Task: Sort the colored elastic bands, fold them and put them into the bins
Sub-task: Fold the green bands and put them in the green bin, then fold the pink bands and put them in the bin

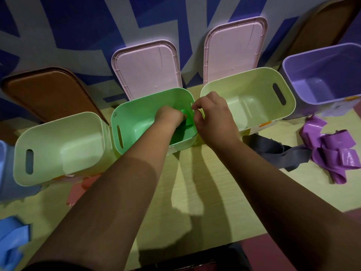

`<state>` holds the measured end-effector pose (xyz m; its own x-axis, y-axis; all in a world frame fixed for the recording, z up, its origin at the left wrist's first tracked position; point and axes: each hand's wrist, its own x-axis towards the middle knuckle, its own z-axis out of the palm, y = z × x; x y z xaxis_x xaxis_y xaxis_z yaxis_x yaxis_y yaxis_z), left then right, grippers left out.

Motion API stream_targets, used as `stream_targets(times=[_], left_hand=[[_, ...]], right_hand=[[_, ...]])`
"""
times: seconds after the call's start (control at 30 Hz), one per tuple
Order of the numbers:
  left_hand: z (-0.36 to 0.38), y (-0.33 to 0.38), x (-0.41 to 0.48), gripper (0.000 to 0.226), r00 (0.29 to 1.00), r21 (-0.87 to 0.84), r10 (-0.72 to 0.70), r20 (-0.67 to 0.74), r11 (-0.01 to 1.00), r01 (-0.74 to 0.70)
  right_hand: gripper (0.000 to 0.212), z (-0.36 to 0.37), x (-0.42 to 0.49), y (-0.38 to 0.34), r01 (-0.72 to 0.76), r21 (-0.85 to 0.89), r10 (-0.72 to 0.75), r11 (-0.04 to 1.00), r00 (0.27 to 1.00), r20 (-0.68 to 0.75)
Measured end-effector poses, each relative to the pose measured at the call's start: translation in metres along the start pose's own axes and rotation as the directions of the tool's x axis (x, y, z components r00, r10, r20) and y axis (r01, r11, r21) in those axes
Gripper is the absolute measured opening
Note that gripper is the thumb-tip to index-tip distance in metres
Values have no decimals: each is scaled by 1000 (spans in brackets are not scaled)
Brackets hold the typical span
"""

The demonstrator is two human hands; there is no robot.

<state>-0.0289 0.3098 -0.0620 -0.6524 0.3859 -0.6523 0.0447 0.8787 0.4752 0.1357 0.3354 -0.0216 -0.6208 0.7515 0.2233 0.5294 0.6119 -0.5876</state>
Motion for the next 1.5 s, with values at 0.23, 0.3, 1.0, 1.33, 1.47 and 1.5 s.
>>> stream_targets(times=[0.23, 0.3, 1.0, 1.33, 1.47, 1.5], left_hand=[[-14, -4, -10, 38, 997, 62, 78, -6, 995, -77], [-24, -7, -15, 38, 994, 45, 100, -36, 994, -98], [-160, -266, -207, 20, 897, -525, 179, -405, 757, -388], [-114, -401, -124, 18, 598, 103, 462, -655, 838, -535], [-110, -409, -95, 13, 639, -57, 475, -605, 775, -630], [-112, -412, -89, 13, 651, -89, 472, -594, 766, -636]], right_hand=[[13, 2, -1, 5, 71, -50, -74, 996, 996, -57], [15, 2, 1, 6, 107, -93, -114, 990, 990, -77], [11, 70, -131, -181, 248, 533, -415, 809, 883, 220], [19, 197, -175, -177, 459, 308, -543, 833, 784, 300], [27, 222, -184, -169, 486, 254, -542, 836, 804, 244], [28, 225, -186, -166, 500, 238, -549, 832, 802, 236]])
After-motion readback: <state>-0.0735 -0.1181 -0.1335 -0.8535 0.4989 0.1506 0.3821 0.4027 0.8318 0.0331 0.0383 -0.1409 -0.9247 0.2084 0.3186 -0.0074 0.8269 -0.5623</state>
